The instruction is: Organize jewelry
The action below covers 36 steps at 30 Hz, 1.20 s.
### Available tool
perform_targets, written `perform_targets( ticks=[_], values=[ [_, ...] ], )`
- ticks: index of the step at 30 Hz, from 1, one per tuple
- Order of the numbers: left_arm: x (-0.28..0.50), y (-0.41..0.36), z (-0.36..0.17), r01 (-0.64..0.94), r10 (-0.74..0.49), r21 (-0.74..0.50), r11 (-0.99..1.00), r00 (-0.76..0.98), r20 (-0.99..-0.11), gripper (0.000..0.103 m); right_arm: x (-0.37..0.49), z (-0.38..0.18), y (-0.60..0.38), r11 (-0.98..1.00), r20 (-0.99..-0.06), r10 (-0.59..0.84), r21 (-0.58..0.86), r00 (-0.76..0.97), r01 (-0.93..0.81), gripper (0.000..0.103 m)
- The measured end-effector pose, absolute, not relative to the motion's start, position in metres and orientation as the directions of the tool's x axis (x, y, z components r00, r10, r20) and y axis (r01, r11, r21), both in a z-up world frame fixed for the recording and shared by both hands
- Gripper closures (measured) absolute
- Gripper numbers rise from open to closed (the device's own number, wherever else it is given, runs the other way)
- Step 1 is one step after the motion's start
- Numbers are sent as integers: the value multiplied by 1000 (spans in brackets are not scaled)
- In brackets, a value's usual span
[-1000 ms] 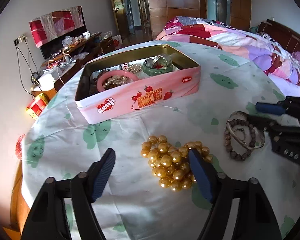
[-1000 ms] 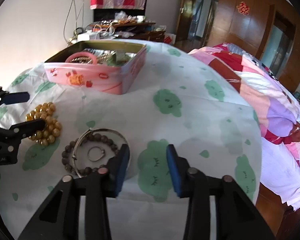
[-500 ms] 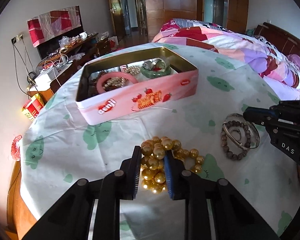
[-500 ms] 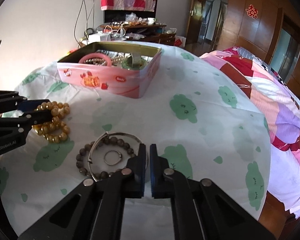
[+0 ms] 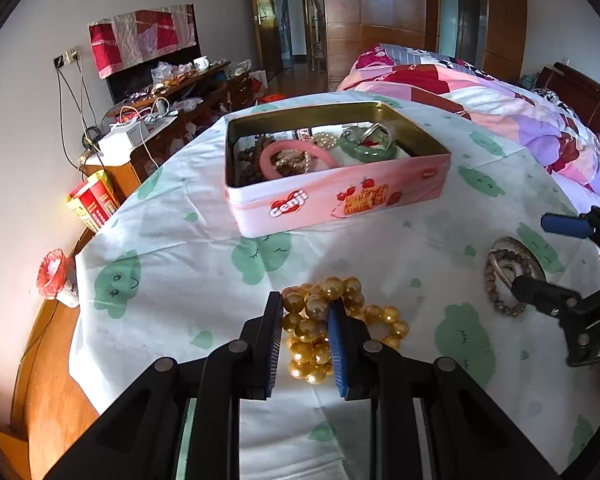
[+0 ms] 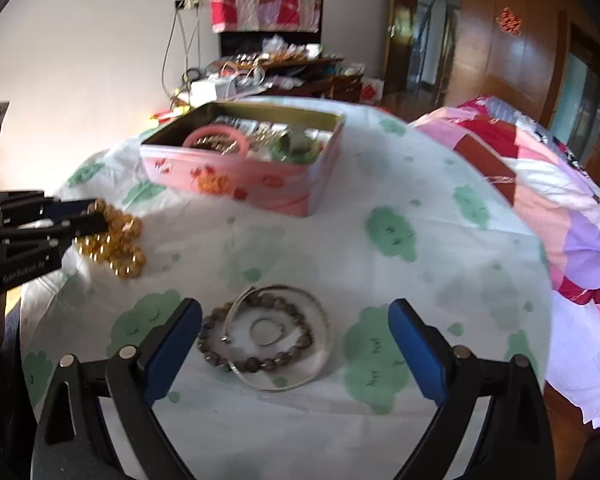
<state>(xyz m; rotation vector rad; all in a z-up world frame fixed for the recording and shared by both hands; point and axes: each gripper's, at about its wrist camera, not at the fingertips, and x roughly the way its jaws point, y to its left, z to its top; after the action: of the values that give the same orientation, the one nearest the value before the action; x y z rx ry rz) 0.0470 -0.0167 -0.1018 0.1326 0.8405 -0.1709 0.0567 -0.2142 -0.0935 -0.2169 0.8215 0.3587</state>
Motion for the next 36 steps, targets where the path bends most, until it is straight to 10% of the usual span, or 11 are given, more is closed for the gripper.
perform_targets(
  ticks=[5,8,36],
  values=[
    [49,-19,-106,210,-104,45,977,647,-755,81,67,-108,-211,917,-799,194,-59,570,-395,14],
    [49,-20,-107,214,-112,37,976,643,-758,81,67,-112,-210,910,-811,202,-53,549,-412,36],
    [49,-13,-89,166,-82,45,985,680,-729,85,50,-74,-208,929,-653,201,-110,730,-354,36]
  ],
)
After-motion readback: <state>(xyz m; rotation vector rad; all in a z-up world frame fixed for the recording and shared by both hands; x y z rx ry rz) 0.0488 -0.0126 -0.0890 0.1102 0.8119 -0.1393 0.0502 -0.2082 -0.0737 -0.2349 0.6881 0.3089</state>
